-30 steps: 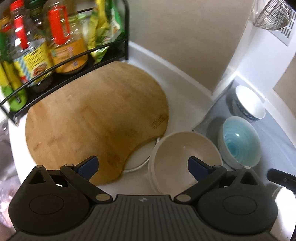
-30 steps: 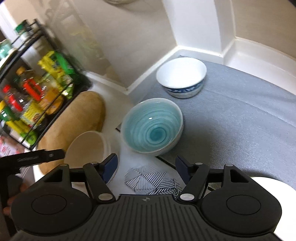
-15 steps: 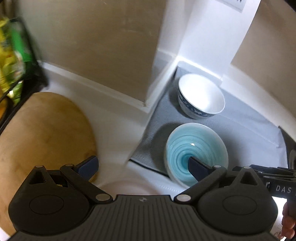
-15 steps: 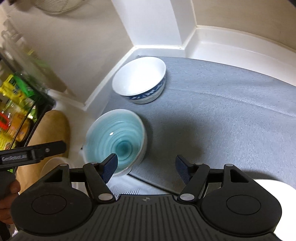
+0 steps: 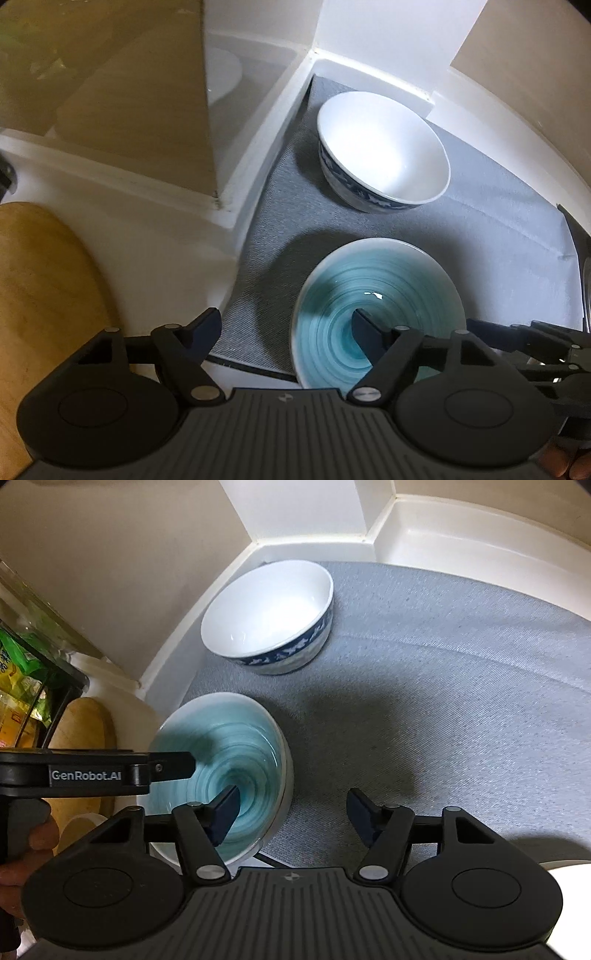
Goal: Organize plates and bowls
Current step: 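Close both grippers on the rim of the light blue bowl, then lift the light blue bowl and carry it over the cream bowl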
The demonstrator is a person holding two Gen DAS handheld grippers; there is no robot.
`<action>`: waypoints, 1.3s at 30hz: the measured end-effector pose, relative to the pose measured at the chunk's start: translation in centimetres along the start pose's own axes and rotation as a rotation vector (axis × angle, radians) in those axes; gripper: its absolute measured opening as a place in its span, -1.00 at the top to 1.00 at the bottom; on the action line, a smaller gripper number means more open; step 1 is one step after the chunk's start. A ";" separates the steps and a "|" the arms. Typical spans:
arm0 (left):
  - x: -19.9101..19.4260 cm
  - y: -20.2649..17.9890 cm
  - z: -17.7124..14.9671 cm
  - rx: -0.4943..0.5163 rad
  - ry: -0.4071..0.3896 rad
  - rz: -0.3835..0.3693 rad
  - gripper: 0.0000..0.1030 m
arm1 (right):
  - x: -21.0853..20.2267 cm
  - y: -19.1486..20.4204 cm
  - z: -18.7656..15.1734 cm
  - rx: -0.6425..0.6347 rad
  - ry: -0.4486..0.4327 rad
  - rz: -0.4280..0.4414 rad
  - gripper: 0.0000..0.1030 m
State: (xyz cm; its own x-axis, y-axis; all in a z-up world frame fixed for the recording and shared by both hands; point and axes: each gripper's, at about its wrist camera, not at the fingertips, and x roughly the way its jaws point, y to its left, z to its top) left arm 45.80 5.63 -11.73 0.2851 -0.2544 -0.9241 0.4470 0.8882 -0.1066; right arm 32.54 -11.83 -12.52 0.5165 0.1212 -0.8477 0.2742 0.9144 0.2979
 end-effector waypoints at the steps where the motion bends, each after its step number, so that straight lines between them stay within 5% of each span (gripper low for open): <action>1: 0.2 0.0 0.1 -0.002 0.004 -0.004 -0.54 | 0.2 0.1 0.0 -0.005 0.007 0.001 -0.17; 6: 0.9 -0.4 0.2 0.013 0.020 -0.018 -0.16 | 0.9 0.7 0.0 -0.025 0.018 0.016 0.18; 10: 1.4 -0.7 0.1 0.027 0.041 -0.020 0.60 | 1.0 1.0 -0.1 -0.049 0.006 0.013 0.58; 11: 1.5 -0.8 0.1 0.026 0.045 -0.015 0.64 | 1.0 1.2 -0.2 -0.062 0.001 0.001 0.62; 27: 0.1 -1.3 -0.5 0.049 -0.003 -0.008 0.68 | 0.3 1.8 -0.6 -0.114 -0.027 -0.040 0.69; 39: -5.6 -0.5 -1.2 0.019 -0.115 -0.003 0.68 | -3.4 4.0 -0.3 -0.178 -0.142 -0.023 0.69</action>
State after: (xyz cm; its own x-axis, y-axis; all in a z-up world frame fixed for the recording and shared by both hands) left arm 42.99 7.08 -6.92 0.3786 -0.3007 -0.8753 0.4640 0.8800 -0.1017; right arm 31.61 -8.47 -8.62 0.6241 0.0552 -0.7794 0.1466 0.9715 0.1862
